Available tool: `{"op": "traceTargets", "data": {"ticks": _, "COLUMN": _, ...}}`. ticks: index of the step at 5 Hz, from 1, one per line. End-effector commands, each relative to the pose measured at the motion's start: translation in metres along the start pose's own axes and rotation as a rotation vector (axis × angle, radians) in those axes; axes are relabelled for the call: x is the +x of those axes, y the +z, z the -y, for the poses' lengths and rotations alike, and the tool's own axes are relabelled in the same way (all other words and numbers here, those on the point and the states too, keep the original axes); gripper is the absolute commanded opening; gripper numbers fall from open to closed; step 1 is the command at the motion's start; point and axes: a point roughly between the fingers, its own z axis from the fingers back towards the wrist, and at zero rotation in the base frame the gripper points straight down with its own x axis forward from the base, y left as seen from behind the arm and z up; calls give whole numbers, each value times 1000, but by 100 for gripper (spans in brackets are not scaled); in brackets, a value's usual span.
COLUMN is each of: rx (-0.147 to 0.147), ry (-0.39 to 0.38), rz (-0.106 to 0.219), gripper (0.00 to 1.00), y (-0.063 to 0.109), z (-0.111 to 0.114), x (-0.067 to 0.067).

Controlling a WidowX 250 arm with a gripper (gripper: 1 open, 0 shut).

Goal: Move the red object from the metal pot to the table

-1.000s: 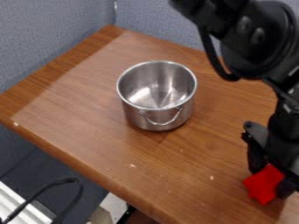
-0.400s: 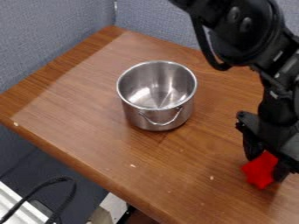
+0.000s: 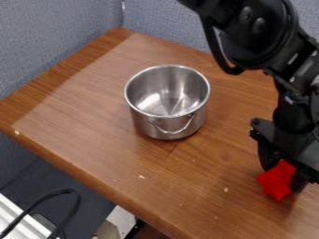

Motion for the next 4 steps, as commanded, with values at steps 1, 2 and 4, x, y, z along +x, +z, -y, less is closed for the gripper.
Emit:
{"op": "traceTargets", "data": {"ticks": 1, "rx": 18, "ry": 57, "rz": -95, "gripper": 0, "y": -18, "z": -14, "x": -26}}
{"op": "traceTargets", "data": {"ticks": 2, "rx": 17, "ry": 70, "rz": -109, "gripper": 0, "y": -20, "z": -17, "x": -31}}
{"op": "traceTargets", "data": {"ticks": 4, "rx": 14, "ry": 91, "rz": -139, "gripper": 0, "y": -23, "z": -20, "x": -41}}
